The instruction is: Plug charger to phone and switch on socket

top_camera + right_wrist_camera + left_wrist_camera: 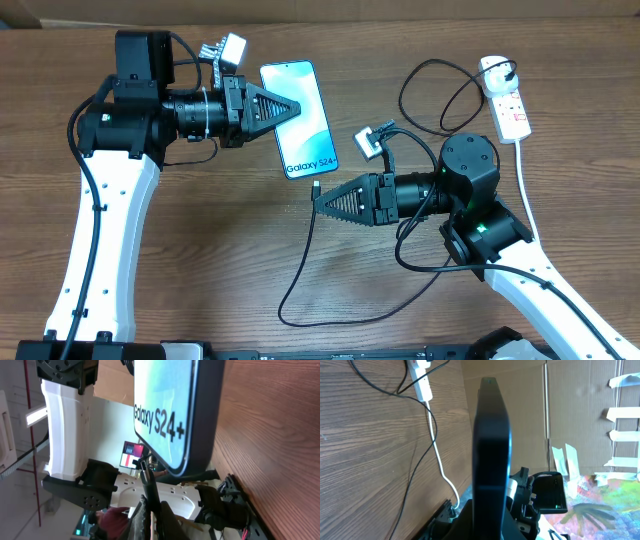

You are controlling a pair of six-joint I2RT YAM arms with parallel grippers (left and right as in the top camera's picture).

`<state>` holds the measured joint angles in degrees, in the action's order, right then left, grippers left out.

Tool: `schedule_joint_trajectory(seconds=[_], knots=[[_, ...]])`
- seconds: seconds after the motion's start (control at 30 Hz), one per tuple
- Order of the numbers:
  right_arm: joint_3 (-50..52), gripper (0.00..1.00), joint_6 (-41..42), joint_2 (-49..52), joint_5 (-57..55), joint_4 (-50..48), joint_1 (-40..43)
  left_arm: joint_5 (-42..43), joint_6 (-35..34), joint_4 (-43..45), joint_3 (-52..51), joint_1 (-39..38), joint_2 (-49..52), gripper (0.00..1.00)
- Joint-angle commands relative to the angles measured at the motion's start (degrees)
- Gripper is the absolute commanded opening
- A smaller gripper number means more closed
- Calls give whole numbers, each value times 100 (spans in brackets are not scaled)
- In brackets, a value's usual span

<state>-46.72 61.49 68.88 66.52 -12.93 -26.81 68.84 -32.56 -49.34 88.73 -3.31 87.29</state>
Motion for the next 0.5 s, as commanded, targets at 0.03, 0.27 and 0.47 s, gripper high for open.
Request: schedule_joint_trajectory(seconds=[0.03,0.27,0.47], knots=[[-26,4,24,-61,-114,-26,-46,321,129,22,35,-22,-39,4],[-26,4,24,-61,-109,-28,-48,332,133,-42,35,-31,-39,4],[-26,4,24,-61,-116,-26,-52,413,195,-22,35,-57,-39,4]])
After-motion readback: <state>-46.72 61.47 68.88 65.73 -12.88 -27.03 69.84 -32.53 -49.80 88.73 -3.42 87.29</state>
